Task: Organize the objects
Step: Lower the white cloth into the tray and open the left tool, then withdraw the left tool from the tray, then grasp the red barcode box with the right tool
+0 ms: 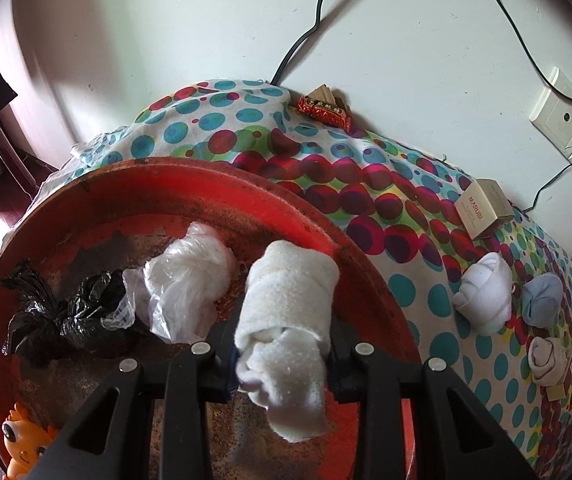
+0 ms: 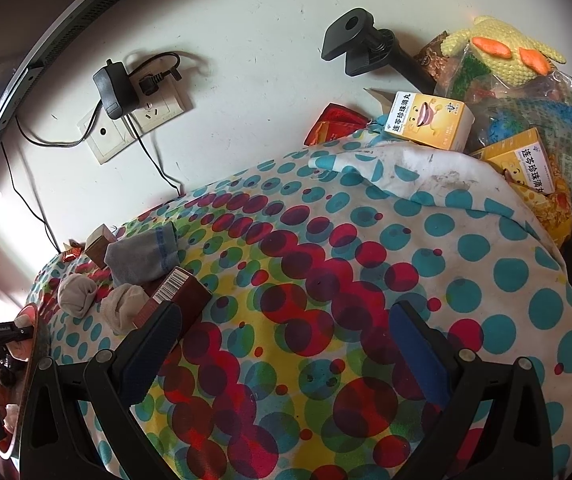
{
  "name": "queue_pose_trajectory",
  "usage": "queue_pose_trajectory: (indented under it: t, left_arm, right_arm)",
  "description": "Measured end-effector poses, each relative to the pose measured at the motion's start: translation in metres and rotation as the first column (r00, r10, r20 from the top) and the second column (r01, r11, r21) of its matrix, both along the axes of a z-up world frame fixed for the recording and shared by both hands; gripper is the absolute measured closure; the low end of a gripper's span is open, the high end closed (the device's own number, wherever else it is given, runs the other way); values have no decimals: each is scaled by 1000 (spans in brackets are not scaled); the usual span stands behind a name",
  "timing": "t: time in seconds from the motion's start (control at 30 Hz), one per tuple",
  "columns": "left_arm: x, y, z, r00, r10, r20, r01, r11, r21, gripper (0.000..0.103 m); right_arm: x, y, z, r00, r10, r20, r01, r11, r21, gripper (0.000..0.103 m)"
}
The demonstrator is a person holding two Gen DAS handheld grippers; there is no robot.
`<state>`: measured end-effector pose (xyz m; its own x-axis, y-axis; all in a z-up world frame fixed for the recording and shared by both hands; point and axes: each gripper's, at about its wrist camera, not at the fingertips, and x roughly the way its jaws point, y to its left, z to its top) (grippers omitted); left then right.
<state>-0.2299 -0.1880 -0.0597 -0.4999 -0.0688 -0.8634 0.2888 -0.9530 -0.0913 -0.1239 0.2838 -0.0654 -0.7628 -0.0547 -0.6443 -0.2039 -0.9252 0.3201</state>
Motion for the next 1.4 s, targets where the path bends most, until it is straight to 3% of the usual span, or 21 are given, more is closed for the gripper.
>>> queue_pose_trajectory:
  t: [0.1,0.27,0.4,0.5,0.6,0.67,0.77,0.87,0.97,1.13,1.3,1.37,1.4]
  left_arm:
    - [-1,1,-2,1000,-10,3,10,1000,-10,64]
    - [8,-3,9,998,-9,-59,10,1000,9,48]
    - [29,-10,39,989,-26,-147,33,999,42,48]
    - [71,-15,82,953,-58,-299,83,994,72,47]
    - [128,-6,115,913,-116,-391,109,993,-41,46]
    - [166,-1,123,889,-138,-436,114,990,-82,38]
    - [228,-2,111,870,-160,-466,141,987,-76,32]
    - [270,0,77,893,-154,-423,141,988,-63,32]
    - [295,3,44,913,-138,-383,154,988,12,32]
    - [310,15,12,915,-185,-358,210,977,34,32]
    - [311,17,8,900,-232,-368,261,965,32,32]
    - [310,13,5,907,-214,-363,252,966,61,32]
    - [309,10,3,911,-202,-359,248,965,85,32]
  right_arm:
    - [0,0,0,1000,0,2,0,1000,2,0]
    - [0,0,0,1000,-1,2,1,1000,3,0]
    - [-1,0,0,1000,-2,6,2,1000,4,0]
    - [-1,0,-1,1000,-5,12,5,1000,10,0]
    - [-2,-2,0,1000,-4,13,4,1000,30,0]
    - [-4,-4,-1,1000,6,21,-7,999,35,0]
    - [-9,-6,-5,998,24,51,-25,999,36,0]
    - [-11,-15,-7,995,18,98,-25,997,75,0]
    - [-9,-37,-1,995,47,89,-57,993,108,0]
    - [-23,-89,-3,988,45,147,-70,983,171,0]
    - [-49,-122,-14,979,28,203,-73,973,217,1]
    - [-62,-124,-20,971,41,235,-89,977,196,10]
    - [-64,-125,-21,970,39,242,-90,975,204,20]
